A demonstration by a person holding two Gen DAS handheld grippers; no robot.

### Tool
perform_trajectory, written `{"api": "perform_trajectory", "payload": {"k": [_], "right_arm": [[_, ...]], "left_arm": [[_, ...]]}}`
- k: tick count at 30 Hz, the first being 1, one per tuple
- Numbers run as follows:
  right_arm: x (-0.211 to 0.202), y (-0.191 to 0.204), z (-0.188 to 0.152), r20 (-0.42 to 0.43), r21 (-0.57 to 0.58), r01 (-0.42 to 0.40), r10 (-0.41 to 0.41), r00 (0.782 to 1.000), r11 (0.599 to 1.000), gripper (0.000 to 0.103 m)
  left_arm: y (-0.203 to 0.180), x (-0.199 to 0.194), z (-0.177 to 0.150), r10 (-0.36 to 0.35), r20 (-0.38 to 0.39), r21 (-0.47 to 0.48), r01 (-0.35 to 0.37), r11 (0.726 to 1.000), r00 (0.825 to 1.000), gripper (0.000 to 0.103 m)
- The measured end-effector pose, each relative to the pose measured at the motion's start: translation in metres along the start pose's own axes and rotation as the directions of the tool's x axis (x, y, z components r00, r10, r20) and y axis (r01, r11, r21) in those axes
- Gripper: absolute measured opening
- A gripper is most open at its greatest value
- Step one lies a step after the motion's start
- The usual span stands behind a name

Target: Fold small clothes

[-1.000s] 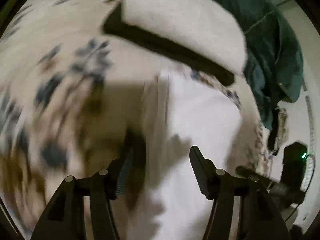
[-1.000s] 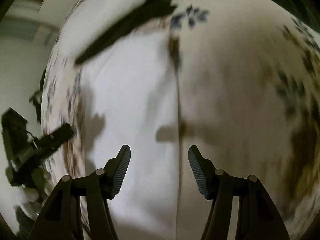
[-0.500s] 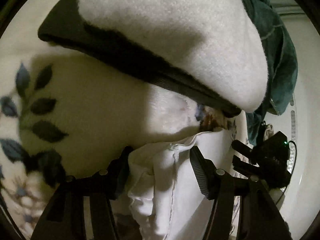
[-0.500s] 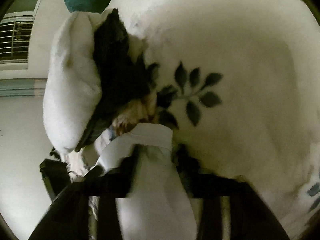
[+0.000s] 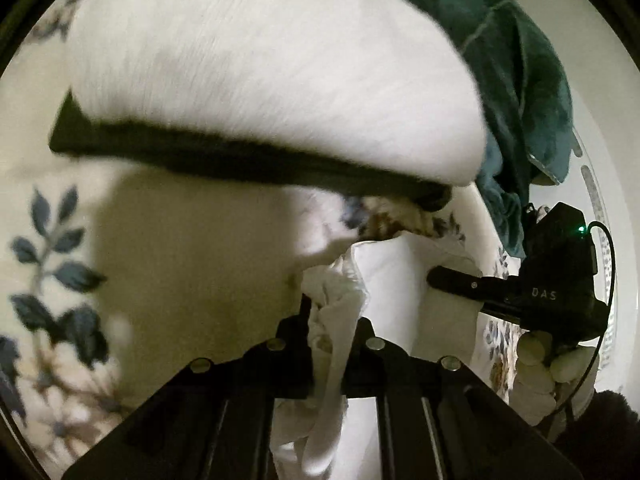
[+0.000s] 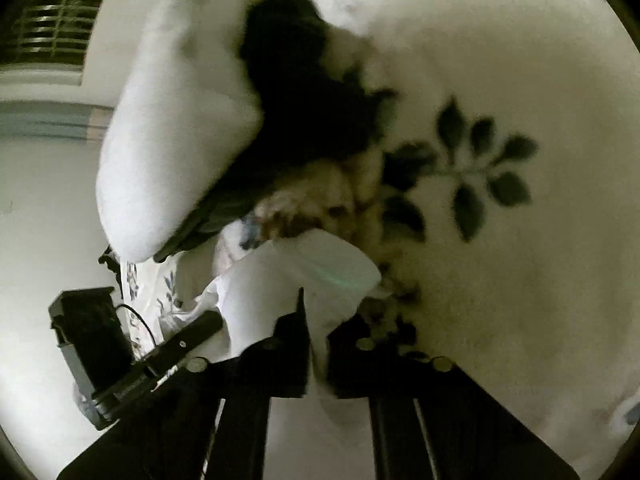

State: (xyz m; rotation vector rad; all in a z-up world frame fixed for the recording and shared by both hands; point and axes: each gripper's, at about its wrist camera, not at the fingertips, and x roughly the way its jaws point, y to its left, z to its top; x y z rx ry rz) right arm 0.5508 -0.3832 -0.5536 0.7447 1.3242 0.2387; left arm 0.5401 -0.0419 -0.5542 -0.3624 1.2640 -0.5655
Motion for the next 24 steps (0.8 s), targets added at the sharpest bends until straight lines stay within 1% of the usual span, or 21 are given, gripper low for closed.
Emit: {"api": "perform_trajectory", "payload": {"k": [2, 3, 6, 7, 8, 10, 12, 13, 14, 15, 16, 17, 18, 19, 20, 21, 22, 23, 24], "right_arm": [[-0.014, 0.008, -0.005, 0.026, -0.027, -0.016, 0.016, 1.0, 1.0, 0.005], [-0.021, 0.012, -0.011, 0.04, -0.04, -0.024, 0.025, 0.999, 0.999, 0.004], [-0.053, 0.021, -0.029, 0.086, -0.095, -0.038, 0.046, 0.995, 0.995, 0.004], [-0.056, 0.031, -0.04, 0.097, -0.109, -0.043, 0.054, 0.994, 0.993, 0.004], [-0.067, 0.036, -0.053, 0.106, -0.129, -0.05, 0.064, 0.992, 0.99, 0.004], [-0.087, 0.043, -0.08, 0.115, -0.161, -0.058, 0.078, 0.99, 0.985, 0.004], [-0.102, 0.047, -0.111, 0.116, -0.195, -0.058, 0.082, 0.99, 0.979, 0.004], [-0.104, 0.05, -0.131, 0.112, -0.211, -0.059, 0.084, 0.99, 0.976, 0.004], [-0.108, 0.05, -0.152, 0.098, -0.227, -0.061, 0.085, 0.992, 0.972, 0.004], [-0.108, 0.05, -0.169, 0.081, -0.242, -0.058, 0.08, 0.994, 0.969, 0.005], [-0.108, 0.045, -0.19, 0.049, -0.259, -0.055, 0.07, 0.996, 0.964, 0.007], [-0.105, 0.038, -0.21, 0.005, -0.272, -0.046, 0.05, 0.999, 0.961, 0.01], [-0.103, 0.03, -0.224, -0.031, -0.279, -0.038, 0.03, 0.999, 0.96, 0.025], [-0.1, 0.02, -0.243, -0.082, -0.282, -0.03, 0.007, 0.997, 0.959, 0.035], [-0.096, 0.01, -0.261, -0.131, -0.282, -0.018, -0.02, 0.991, 0.959, 0.057], [-0.091, 0.004, -0.273, -0.165, -0.28, -0.01, -0.038, 0.986, 0.96, 0.067], [-0.088, -0.003, -0.286, -0.198, -0.281, 0.0, -0.058, 0.979, 0.96, 0.067], [-0.086, -0.007, -0.293, -0.215, -0.286, 0.007, -0.071, 0.974, 0.958, 0.067], [-0.085, -0.014, -0.302, -0.232, -0.285, 0.016, -0.085, 0.969, 0.959, 0.067]], "left_arm": [[-0.009, -0.01, -0.002, 0.006, 0.03, 0.031, -0.007, 0.999, 1.0, 0.007], [-0.016, -0.022, -0.005, 0.003, 0.053, 0.056, -0.006, 0.998, 0.999, 0.007], [-0.031, -0.052, -0.019, -0.019, 0.109, 0.111, 0.007, 0.994, 0.994, 0.007], [-0.035, -0.062, -0.025, -0.031, 0.123, 0.121, 0.016, 0.993, 0.992, 0.007], [-0.039, -0.066, -0.03, -0.036, 0.131, 0.124, 0.02, 0.992, 0.991, 0.007], [-0.046, -0.088, -0.049, -0.056, 0.147, 0.134, 0.036, 0.99, 0.987, 0.007], [-0.05, -0.108, -0.073, -0.063, 0.145, 0.146, 0.042, 0.988, 0.987, 0.008], [-0.051, -0.117, -0.086, -0.06, 0.142, 0.143, 0.039, 0.989, 0.988, 0.011], [-0.054, -0.118, -0.099, -0.06, 0.135, 0.135, 0.042, 0.99, 0.989, 0.011], [-0.053, -0.125, -0.122, -0.061, 0.105, 0.119, 0.048, 0.992, 0.993, 0.012], [-0.053, -0.127, -0.137, -0.047, 0.082, 0.11, 0.037, 0.993, 0.996, 0.016], [-0.053, -0.127, -0.156, -0.014, 0.049, 0.088, 0.009, 0.996, 0.999, 0.02], [-0.047, -0.128, -0.181, 0.006, -0.003, 0.053, -0.006, 0.999, 1.0, 0.03], [-0.041, -0.128, -0.199, 0.011, -0.039, 0.025, -0.01, 1.0, 0.999, 0.042], [-0.033, -0.13, -0.218, 0.028, -0.074, -0.011, -0.028, 1.0, 0.997, 0.048], [-0.027, -0.131, -0.231, 0.039, -0.094, -0.043, -0.043, 0.998, 0.995, 0.053], [-0.016, -0.134, -0.246, 0.04, -0.116, -0.089, -0.05, 0.995, 0.992, 0.054], [-0.009, -0.136, -0.254, 0.044, -0.131, -0.125, -0.061, 0.99, 0.99, 0.054], [0.005, -0.139, -0.262, 0.059, -0.15, -0.186, -0.087, 0.979, 0.987, 0.054]]}}
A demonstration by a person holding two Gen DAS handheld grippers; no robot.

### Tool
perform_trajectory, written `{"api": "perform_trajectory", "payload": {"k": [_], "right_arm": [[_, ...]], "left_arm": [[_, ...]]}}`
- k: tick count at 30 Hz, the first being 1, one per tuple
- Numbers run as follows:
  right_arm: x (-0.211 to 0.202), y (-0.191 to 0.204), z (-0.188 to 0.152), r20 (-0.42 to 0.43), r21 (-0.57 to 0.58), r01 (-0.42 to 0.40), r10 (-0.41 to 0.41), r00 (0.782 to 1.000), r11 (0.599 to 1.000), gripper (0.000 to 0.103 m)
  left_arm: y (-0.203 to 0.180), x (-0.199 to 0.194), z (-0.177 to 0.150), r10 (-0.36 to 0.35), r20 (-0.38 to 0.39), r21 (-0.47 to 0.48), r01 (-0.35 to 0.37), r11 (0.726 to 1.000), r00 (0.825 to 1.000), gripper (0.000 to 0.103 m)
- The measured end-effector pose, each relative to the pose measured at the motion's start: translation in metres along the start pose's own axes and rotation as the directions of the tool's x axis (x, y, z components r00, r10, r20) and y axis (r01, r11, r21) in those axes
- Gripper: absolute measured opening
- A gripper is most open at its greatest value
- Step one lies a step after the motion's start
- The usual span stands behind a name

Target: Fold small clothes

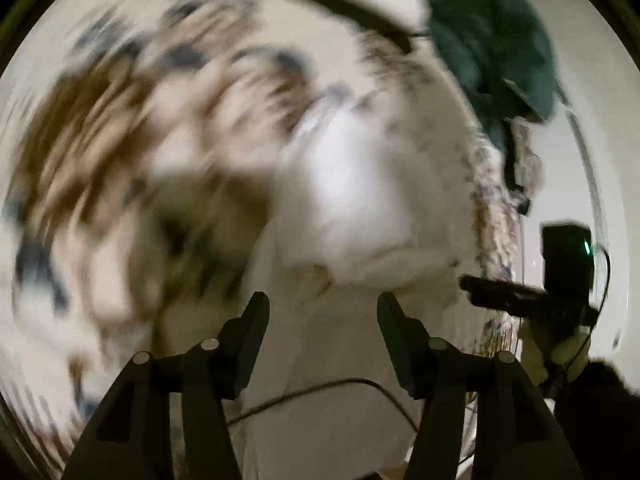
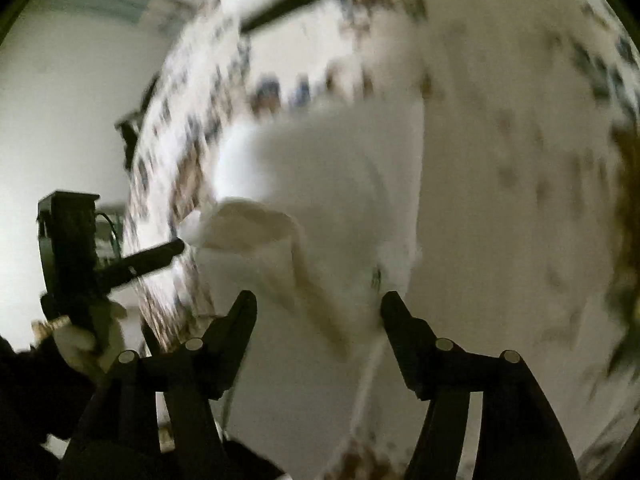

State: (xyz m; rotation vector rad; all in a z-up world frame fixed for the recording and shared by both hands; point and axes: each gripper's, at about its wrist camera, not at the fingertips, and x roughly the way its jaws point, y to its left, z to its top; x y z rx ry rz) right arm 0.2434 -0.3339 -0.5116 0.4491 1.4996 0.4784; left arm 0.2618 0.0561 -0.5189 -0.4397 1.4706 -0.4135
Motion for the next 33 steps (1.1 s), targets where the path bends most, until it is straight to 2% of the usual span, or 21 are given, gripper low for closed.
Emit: {"api": "perform_trajectory", "payload": {"k": [2, 5, 8, 11, 12, 13, 14, 16, 18, 22, 24, 25, 26, 28, 30, 32, 33], "right_arm": [[-0.001, -0.01, -0.013, -0.01, 0.04, -0.02, 0.02, 1.0, 0.999, 0.067], [-0.01, -0.028, -0.016, 0.05, 0.149, -0.066, 0.06, 0.997, 0.987, 0.067], [-0.009, -0.054, -0.011, 0.121, 0.33, -0.119, 0.083, 0.989, 0.937, 0.067], [0.002, -0.066, -0.007, 0.141, 0.425, -0.124, 0.07, 0.988, 0.897, 0.067], [0.006, -0.067, -0.008, 0.151, 0.441, -0.138, 0.078, 0.986, 0.887, 0.058], [0.01, -0.067, -0.01, 0.161, 0.463, -0.148, 0.082, 0.984, 0.874, 0.044], [0.013, -0.066, -0.012, 0.152, 0.484, -0.131, 0.064, 0.986, 0.865, 0.004], [0.013, -0.058, -0.02, 0.177, 0.51, -0.144, 0.06, 0.982, 0.848, 0.002], [0.011, -0.051, -0.028, 0.191, 0.507, -0.153, 0.062, 0.98, 0.848, 0.002], [0.023, -0.054, -0.038, 0.116, 0.506, -0.045, -0.016, 0.993, 0.861, 0.002], [0.028, -0.058, -0.038, 0.101, 0.512, -0.05, -0.003, 0.995, 0.857, 0.002], [0.027, -0.057, -0.038, 0.105, 0.508, -0.053, 0.0, 0.994, 0.86, 0.005], [0.024, -0.056, -0.038, 0.107, 0.504, -0.049, -0.006, 0.994, 0.862, 0.01], [0.018, -0.055, -0.039, 0.119, 0.505, -0.07, 0.011, 0.993, 0.86, 0.02], [0.01, -0.053, -0.044, 0.14, 0.511, -0.097, 0.029, 0.99, 0.854, 0.046], [0.003, -0.047, -0.055, 0.122, 0.51, -0.088, 0.029, 0.992, 0.856, 0.064], [0.002, -0.045, -0.062, 0.119, 0.51, -0.089, 0.032, 0.992, 0.855, 0.064]], "left_arm": [[0.017, -0.005, -0.001, -0.002, 0.003, -0.086, 0.003, 0.996, 1.0, 0.053], [0.028, -0.006, 0.013, -0.015, 0.033, -0.17, 0.02, 0.985, 0.999, 0.054], [0.021, 0.01, 0.032, -0.042, 0.026, -0.21, 0.047, 0.977, 0.999, 0.054], [0.007, 0.03, 0.044, -0.012, 0.009, -0.191, 0.014, 0.982, 1.0, 0.051], [0.0, 0.033, 0.047, 0.004, 0.018, -0.176, -0.001, 0.984, 1.0, 0.046], [-0.004, 0.032, 0.047, 0.025, 0.036, -0.153, -0.02, 0.988, 0.999, 0.012], [-0.01, 0.032, 0.05, 0.058, 0.049, -0.127, -0.051, 0.991, 0.997, 0.004], [-0.011, 0.026, 0.048, 0.078, 0.07, -0.102, -0.07, 0.992, 0.995, 0.004], [-0.003, 0.023, 0.044, 0.085, 0.08, -0.087, -0.078, 0.993, 0.993, 0.004], [0.013, 0.035, 0.047, 0.075, 0.01, -0.083, -0.074, 0.994, 0.997, 0.008], [0.015, 0.034, 0.051, 0.066, -0.015, -0.072, -0.067, 0.995, 0.998, 0.01], [0.013, 0.03, 0.049, 0.072, -0.018, -0.057, -0.073, 0.996, 0.997, 0.02], [0.011, 0.027, 0.049, 0.084, -0.017, -0.04, -0.085, 0.996, 0.996, 0.026], [0.008, 0.019, 0.045, 0.096, -0.009, -0.017, -0.096, 0.995, 0.995, 0.056], [0.007, 0.01, 0.038, 0.081, 0.001, -0.011, -0.081, 0.997, 0.997, 0.069], [0.008, 0.002, 0.026, 0.062, 0.006, -0.01, -0.062, 0.998, 0.998, 0.07], [0.009, -0.003, 0.017, 0.064, 0.007, -0.014, -0.064, 0.998, 0.998, 0.07]]}}
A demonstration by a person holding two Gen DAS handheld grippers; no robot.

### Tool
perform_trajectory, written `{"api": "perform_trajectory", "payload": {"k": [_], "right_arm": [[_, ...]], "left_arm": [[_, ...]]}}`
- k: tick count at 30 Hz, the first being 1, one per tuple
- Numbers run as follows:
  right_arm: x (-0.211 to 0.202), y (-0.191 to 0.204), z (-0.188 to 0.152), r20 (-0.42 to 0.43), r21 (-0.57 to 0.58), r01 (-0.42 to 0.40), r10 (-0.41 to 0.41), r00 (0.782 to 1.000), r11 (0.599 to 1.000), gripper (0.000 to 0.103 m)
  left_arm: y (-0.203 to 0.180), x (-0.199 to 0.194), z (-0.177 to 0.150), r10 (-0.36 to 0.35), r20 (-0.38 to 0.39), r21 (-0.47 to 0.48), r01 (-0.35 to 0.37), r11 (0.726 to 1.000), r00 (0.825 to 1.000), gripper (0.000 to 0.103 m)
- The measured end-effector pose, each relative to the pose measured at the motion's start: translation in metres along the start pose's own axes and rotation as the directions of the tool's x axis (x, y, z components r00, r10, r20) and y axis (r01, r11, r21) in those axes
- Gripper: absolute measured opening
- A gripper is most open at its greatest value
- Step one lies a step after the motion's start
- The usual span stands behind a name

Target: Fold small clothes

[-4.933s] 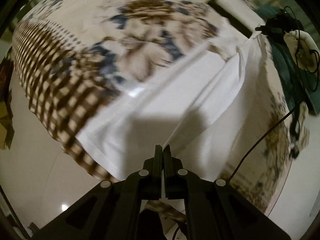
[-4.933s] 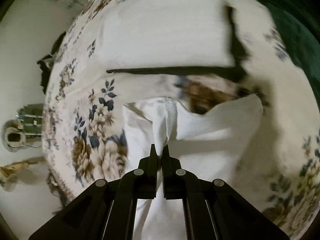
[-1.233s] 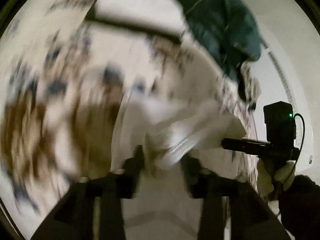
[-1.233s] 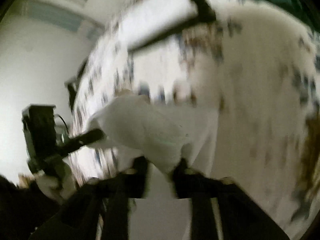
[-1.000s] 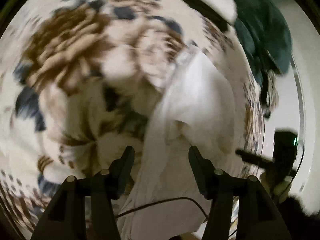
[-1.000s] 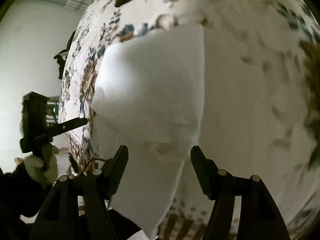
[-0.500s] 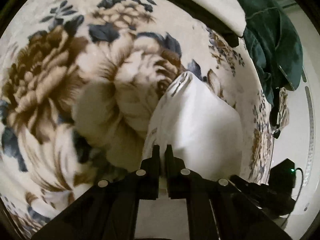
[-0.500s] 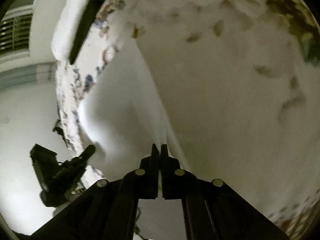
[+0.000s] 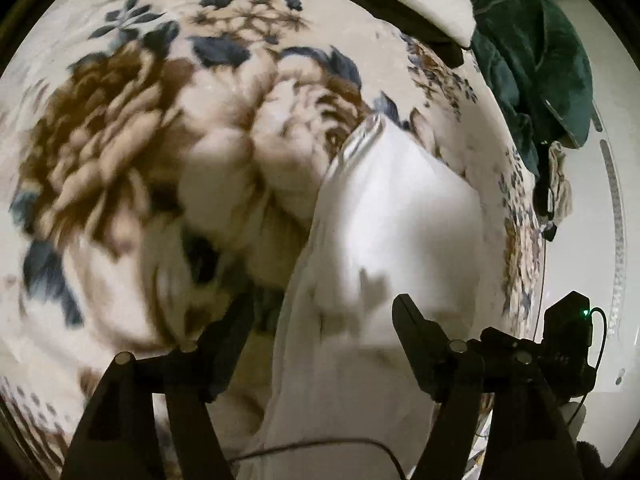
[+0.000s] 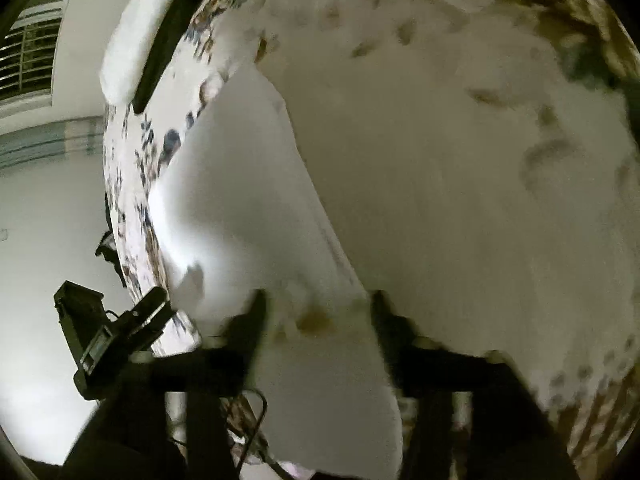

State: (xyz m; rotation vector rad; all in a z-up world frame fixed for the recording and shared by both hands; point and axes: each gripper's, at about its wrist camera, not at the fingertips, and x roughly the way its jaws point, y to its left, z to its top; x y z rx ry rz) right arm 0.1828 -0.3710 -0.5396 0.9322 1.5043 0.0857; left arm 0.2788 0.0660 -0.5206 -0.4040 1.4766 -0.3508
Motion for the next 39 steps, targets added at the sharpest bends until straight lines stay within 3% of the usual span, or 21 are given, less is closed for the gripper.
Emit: {"api": "perform_trajectory", "payload": {"k": [7, 14, 21, 23, 24, 25, 26, 27, 30, 36, 39], "right_arm": [[-0.014, -0.03, -0.084, -0.104, -0.027, 0.029, -0.031, 0.994, 0.999, 0.064], [0.009, -0.075, -0.146, -0.168, 0.012, 0.052, -0.05, 0.984, 0.999, 0.064], [0.043, -0.089, -0.168, -0.166, 0.104, -0.017, 0.035, 0.986, 0.994, 0.062], [0.05, -0.09, -0.174, -0.177, 0.121, -0.047, 0.068, 0.982, 0.992, 0.056], [0.054, -0.088, -0.175, -0.183, 0.124, -0.053, 0.075, 0.98, 0.991, 0.055], [0.057, -0.087, -0.178, -0.19, 0.123, -0.06, 0.083, 0.978, 0.991, 0.055], [0.06, -0.085, -0.18, -0.196, 0.118, -0.056, 0.079, 0.977, 0.991, 0.048], [0.065, -0.081, -0.182, -0.204, 0.109, -0.047, 0.068, 0.977, 0.993, 0.034], [0.063, -0.075, -0.186, -0.204, 0.091, -0.055, 0.073, 0.976, 0.994, 0.011], [0.036, -0.048, -0.192, -0.165, 0.052, -0.099, 0.106, 0.981, 0.994, 0.007], [0.007, -0.027, -0.181, -0.121, 0.028, -0.134, 0.136, 0.983, 0.991, 0.007]], "left_arm": [[0.034, -0.022, -0.092, -0.02, -0.035, -0.106, 0.016, 0.994, 0.999, 0.07], [0.061, 0.009, -0.167, 0.026, -0.161, -0.157, -0.052, 0.986, 0.987, 0.07], [0.037, 0.027, -0.185, 0.109, -0.129, -0.019, -0.113, 0.993, 0.986, 0.068], [0.03, 0.026, -0.189, 0.078, -0.122, -0.001, -0.079, 0.997, 0.989, 0.067], [0.025, 0.025, -0.192, 0.061, -0.123, 0.01, -0.06, 0.998, 0.99, 0.052], [0.022, 0.025, -0.194, 0.065, -0.128, 0.019, -0.063, 0.998, 0.99, 0.023], [0.022, 0.026, -0.195, 0.065, -0.132, 0.022, -0.062, 0.998, 0.989, 0.009], [0.022, 0.025, -0.196, 0.04, -0.133, 0.008, -0.039, 0.999, 0.99, 0.009], [0.02, 0.016, -0.196, 0.005, -0.112, -0.024, -0.008, 1.0, 0.994, 0.008], [0.024, -0.019, -0.195, -0.116, -0.068, -0.101, 0.108, 0.989, 0.991, 0.007], [0.025, -0.04, -0.179, -0.249, -0.008, -0.208, 0.242, 0.948, 0.968, 0.007]]}}
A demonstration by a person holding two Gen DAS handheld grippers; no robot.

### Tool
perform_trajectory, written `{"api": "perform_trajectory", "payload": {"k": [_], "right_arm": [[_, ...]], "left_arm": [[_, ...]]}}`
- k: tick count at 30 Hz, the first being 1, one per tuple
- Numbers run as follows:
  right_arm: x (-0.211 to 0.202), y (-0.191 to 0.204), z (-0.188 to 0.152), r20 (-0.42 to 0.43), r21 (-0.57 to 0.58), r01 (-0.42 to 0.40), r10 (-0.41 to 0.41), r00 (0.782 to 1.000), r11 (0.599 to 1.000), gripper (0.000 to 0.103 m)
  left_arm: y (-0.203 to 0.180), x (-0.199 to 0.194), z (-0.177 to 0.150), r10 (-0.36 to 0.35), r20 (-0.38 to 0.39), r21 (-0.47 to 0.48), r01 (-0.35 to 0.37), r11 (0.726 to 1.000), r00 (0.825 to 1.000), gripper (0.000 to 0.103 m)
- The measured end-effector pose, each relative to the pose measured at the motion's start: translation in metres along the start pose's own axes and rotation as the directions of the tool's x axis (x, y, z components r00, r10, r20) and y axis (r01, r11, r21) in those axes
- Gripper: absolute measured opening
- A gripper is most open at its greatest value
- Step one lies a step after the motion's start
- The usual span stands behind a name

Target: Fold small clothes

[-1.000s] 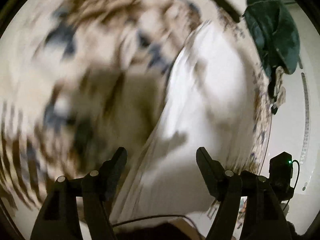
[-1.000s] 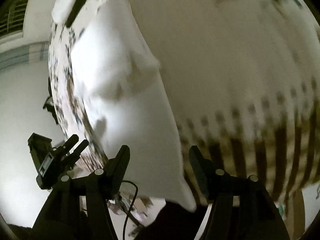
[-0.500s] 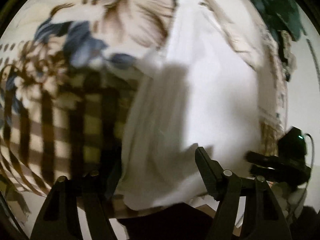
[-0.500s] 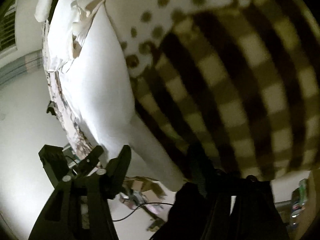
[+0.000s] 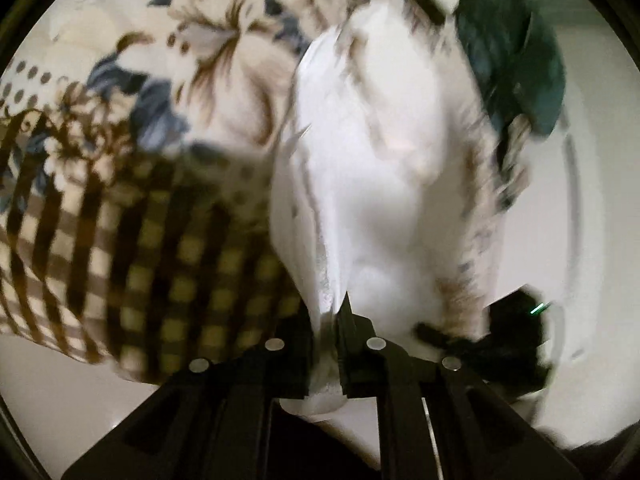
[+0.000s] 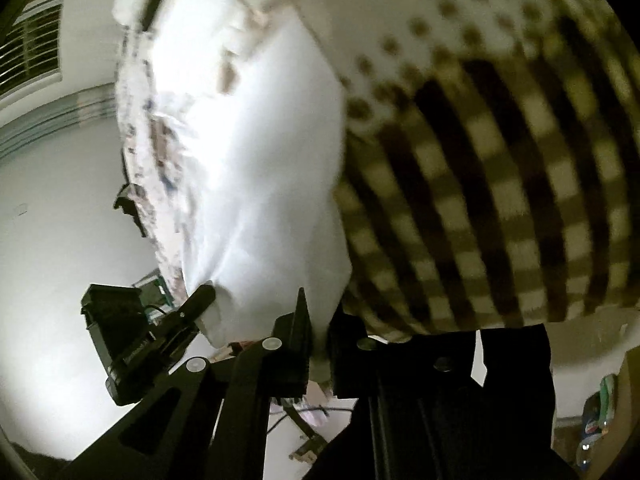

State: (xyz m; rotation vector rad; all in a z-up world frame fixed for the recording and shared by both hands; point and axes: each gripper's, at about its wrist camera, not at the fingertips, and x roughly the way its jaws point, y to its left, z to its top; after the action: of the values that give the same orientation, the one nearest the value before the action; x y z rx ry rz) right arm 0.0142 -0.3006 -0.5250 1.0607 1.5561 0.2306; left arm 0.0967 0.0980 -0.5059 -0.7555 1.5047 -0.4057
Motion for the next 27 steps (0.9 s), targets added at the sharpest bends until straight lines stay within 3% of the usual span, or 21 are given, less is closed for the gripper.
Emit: {"api": "perform_trajectory", "payload": {"k": [3, 6, 12, 14, 15, 16, 17, 18, 19, 20, 21, 24, 27], "right_arm": [[-0.025, 0.026, 0.02, 0.058, -0.03, -0.023, 0.025, 0.998, 0.999, 0.007], [-0.041, 0.057, 0.056, 0.115, -0.053, -0.061, 0.067, 0.991, 0.997, 0.007], [-0.054, 0.097, 0.173, 0.258, -0.116, -0.038, 0.067, 0.964, 0.993, 0.007], [-0.045, 0.107, 0.216, 0.289, -0.099, -0.036, 0.064, 0.955, 0.994, 0.007], [-0.041, 0.108, 0.235, 0.297, -0.086, -0.046, 0.069, 0.952, 0.995, 0.01], [-0.041, 0.109, 0.256, 0.295, -0.08, -0.066, 0.087, 0.951, 0.995, 0.011], [-0.034, 0.11, 0.272, 0.279, -0.076, -0.088, 0.106, 0.954, 0.993, 0.017], [-0.035, 0.109, 0.282, 0.264, -0.069, -0.112, 0.127, 0.956, 0.991, 0.037], [-0.04, 0.108, 0.286, 0.271, -0.075, -0.143, 0.159, 0.949, 0.987, 0.047], [-0.047, 0.11, 0.286, 0.295, -0.096, -0.166, 0.187, 0.937, 0.981, 0.063], [-0.052, 0.111, 0.284, 0.317, -0.111, -0.158, 0.186, 0.93, 0.981, 0.068], [-0.053, 0.109, 0.276, 0.336, -0.105, -0.039, 0.072, 0.939, 0.994, 0.068], [-0.039, 0.105, 0.278, 0.32, -0.093, 0.073, -0.04, 0.947, 0.993, 0.068]], "left_arm": [[-0.012, -0.014, 0.027, -0.105, 0.049, -0.069, 0.108, 0.992, 0.993, 0.007], [-0.034, -0.011, 0.073, -0.16, 0.093, -0.059, 0.166, 0.984, 0.983, 0.007], [-0.068, 0.028, 0.184, -0.197, 0.152, -0.017, 0.202, 0.979, 0.969, 0.008], [-0.066, 0.045, 0.226, -0.209, 0.155, -0.055, 0.22, 0.974, 0.966, 0.011], [-0.062, 0.053, 0.243, -0.23, 0.157, -0.087, 0.245, 0.966, 0.96, 0.023], [-0.057, 0.055, 0.25, -0.247, 0.163, -0.11, 0.266, 0.958, 0.955, 0.044], [-0.053, 0.055, 0.261, -0.274, 0.181, -0.139, 0.301, 0.943, 0.944, 0.057], [-0.051, 0.051, 0.264, -0.295, 0.2, -0.143, 0.326, 0.935, 0.934, 0.068], [-0.05, 0.047, 0.268, -0.304, 0.22, -0.136, 0.338, 0.931, 0.927, 0.069], [-0.05, 0.043, 0.27, -0.293, 0.229, -0.123, 0.327, 0.937, 0.928, 0.07], [-0.051, 0.04, 0.272, -0.27, 0.229, -0.106, 0.3, 0.948, 0.935, 0.07], [-0.06, 0.041, 0.275, -0.151, 0.189, -0.01, 0.156, 0.988, 0.97, 0.07], [-0.072, 0.062, 0.281, -0.035, 0.113, 0.092, 0.024, 0.995, 0.993, 0.07]]}}
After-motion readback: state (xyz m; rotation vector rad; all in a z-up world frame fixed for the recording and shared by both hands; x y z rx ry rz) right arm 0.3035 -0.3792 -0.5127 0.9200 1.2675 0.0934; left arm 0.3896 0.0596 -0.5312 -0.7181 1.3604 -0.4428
